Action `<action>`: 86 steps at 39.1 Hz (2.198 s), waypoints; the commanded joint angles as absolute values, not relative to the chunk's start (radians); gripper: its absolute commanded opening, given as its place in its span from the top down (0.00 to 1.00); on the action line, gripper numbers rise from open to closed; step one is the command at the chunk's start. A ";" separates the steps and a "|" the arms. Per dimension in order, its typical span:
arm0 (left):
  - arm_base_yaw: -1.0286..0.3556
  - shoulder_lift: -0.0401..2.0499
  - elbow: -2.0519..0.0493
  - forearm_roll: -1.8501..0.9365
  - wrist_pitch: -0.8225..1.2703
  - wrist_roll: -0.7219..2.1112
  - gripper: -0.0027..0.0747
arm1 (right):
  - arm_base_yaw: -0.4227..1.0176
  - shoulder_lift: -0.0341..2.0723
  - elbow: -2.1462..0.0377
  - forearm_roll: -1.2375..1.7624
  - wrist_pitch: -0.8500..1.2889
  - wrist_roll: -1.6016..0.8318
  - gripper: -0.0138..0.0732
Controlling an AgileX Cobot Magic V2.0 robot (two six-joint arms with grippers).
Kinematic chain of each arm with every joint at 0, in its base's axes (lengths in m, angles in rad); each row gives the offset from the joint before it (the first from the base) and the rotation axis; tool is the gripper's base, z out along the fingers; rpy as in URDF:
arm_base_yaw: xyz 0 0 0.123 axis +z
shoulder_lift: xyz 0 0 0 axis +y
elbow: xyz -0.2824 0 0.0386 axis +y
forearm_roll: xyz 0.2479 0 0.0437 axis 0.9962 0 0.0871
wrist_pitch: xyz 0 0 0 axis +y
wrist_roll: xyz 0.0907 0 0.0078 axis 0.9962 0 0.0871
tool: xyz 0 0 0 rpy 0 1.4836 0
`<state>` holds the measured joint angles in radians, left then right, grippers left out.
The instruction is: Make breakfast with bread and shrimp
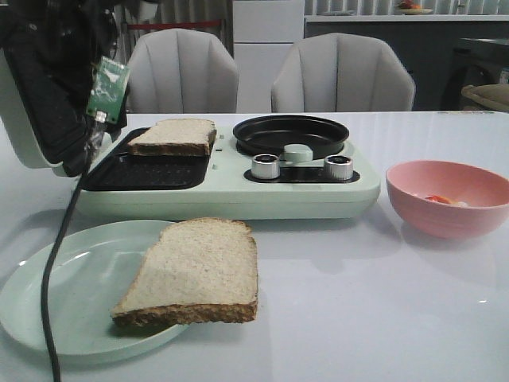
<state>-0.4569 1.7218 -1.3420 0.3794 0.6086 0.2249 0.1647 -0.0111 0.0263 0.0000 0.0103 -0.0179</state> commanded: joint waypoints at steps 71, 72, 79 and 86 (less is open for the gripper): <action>-0.455 -0.008 -0.450 -0.229 0.572 0.186 0.37 | 0.164 -0.032 0.010 -0.010 -0.074 -0.018 0.68; -0.455 -0.013 -0.443 -0.229 0.572 0.186 0.37 | 0.164 -0.032 0.010 -0.010 -0.075 -0.018 0.68; -0.455 -0.019 -0.430 -0.229 0.538 0.186 0.37 | 0.164 -0.032 0.010 -0.006 -0.150 -0.018 0.68; -0.457 -0.019 -0.430 -0.229 0.532 0.186 0.37 | 0.164 -0.005 -0.079 0.079 -0.150 -0.006 0.68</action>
